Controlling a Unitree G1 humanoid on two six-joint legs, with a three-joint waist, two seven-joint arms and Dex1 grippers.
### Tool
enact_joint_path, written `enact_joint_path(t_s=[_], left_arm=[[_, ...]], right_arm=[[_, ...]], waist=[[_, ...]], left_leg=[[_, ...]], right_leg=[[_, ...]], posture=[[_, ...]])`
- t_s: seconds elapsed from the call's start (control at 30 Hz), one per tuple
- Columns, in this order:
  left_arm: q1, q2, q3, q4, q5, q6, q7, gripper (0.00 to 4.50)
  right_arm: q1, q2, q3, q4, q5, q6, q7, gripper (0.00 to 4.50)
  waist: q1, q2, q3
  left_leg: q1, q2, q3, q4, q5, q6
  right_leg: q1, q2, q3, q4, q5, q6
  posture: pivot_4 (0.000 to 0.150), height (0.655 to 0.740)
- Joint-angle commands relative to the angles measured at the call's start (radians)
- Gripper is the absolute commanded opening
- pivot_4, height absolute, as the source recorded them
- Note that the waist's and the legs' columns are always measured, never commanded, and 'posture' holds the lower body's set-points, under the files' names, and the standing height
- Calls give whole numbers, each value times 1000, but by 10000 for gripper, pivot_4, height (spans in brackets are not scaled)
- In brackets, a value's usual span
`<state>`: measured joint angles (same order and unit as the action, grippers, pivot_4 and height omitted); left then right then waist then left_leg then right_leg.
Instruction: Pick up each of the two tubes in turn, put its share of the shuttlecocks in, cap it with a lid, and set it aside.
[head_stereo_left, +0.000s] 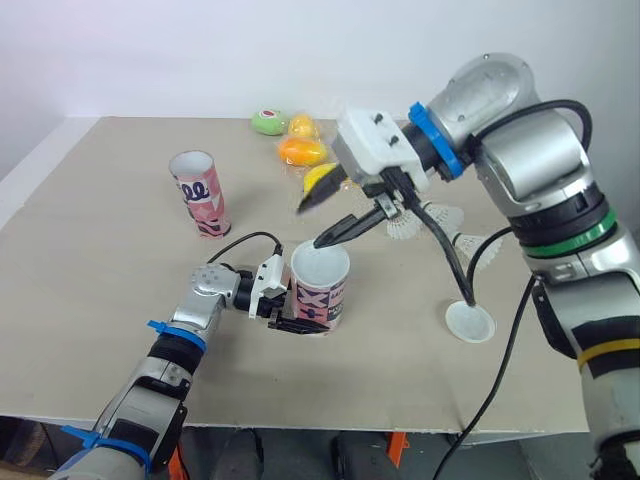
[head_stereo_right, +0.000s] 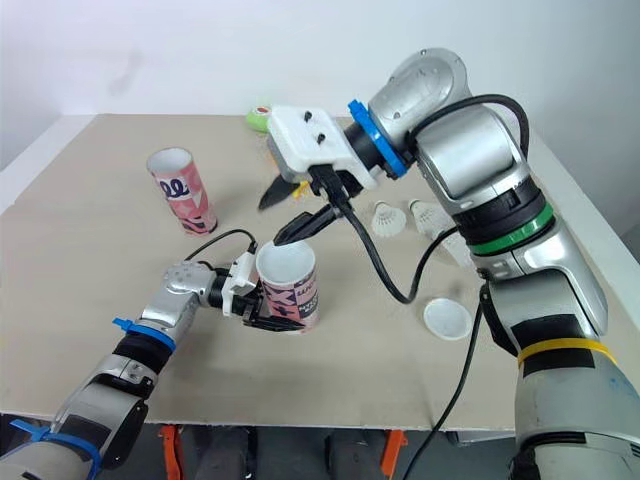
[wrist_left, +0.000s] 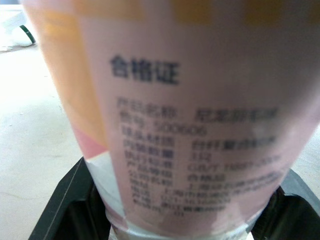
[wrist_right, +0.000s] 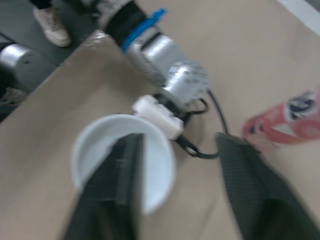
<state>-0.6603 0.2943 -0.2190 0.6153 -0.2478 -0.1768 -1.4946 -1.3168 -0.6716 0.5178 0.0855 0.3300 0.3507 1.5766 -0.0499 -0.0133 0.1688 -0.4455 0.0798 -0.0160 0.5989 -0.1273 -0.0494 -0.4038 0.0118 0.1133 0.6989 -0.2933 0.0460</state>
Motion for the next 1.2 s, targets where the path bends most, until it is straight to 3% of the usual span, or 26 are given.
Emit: enact_joint_path(t_s=[0.03, 0.07, 0.2, 0.53, 0.73, 0.8, 0.87, 1.07, 1.17, 1.2], left_arm=[[23, 19, -14, 53, 46, 21, 19, 29117], [23, 19, -14, 53, 46, 22, 20, 29117], [29, 19, -14, 48, 45, 25, 22, 29117], [42, 21, -11, 15, 36, 39, 31, 29117], [53, 19, -11, -7, 32, 46, 38, 29117], [55, 18, -12, -10, 33, 45, 39, 29117], [56, 16, -14, -5, 37, 40, 40, 29117], [50, 0, -18, 10, 43, 25, 50, 29117], [46, -7, -15, 10, 38, 29, 52, 42524], [45, -11, -10, 3, 29, 37, 51, 42524]], right_arm=[[4, -13, 5, -47, 1, -3, 38, 3185], [9, -14, 11, -49, -4, -3, 38, 260], [41, 5, 68, -7, -137, -77, 33, 260], [115, 25, 164, -2, -248, -157, 38, 260], [78, 79, -47, 2, -79, -5, 19, 260], [64, 75, -112, 3, -36, 48, 5, 7030], [67, 53, -150, -21, -10, 75, 7, 8032], [115, -67, -269, -124, 66, 164, 11, 30157], [221, -133, -347, -232, 122, 231, -42, 44232], [280, -155, -372, -286, 137, 255, -67, 44232]], waist=[[0, 0, 0], [0, 0, 0], [0, 0, 0], [-1, -2, -5], [-3, -5, -10], [-2, -4, -10], [1, -5, -9], [3, -4, -9], [2, -5, -8], [1, -4, -8]], left_leg=[[0, 0, 0, 0, 0, 0], [0, 0, 0, 0, 0, 0], [0, 0, 0, 0, 0, 0], [7, 0, 2, 0, -1, -1], [8, 1, 3, -1, -1, -1], [5, 1, 4, -2, -1, -1], [3, 1, 4, -2, -1, -1], [2, 1, 3, -4, -2, -3], [2, 1, 3, -4, -2, -3], [2, 1, 4, -3, -2, -3]], right_leg=[[0, 0, 0, 0, 0, 0], [0, 0, 0, 0, 0, 0], [-1, 0, 0, 0, 0, 0], [1, 0, 1, 0, 0, -1], [1, 0, 1, 0, 0, -1], [2, 0, 1, 0, 0, -2], [1, 0, 1, 0, 0, -1], [-1, 0, 2, -1, -3, 1], [0, 0, 2, -1, -4, -1], [-1, -1, 3, -1, -4, 0]], posture=[[1500, 7400], [1500, 7400], [1500, 7400], [1500, 7400], [1500, 7400], [1500, 7400], [1500, 7400], [1500, 7400], [1500, 7400], [1500, 7400]])
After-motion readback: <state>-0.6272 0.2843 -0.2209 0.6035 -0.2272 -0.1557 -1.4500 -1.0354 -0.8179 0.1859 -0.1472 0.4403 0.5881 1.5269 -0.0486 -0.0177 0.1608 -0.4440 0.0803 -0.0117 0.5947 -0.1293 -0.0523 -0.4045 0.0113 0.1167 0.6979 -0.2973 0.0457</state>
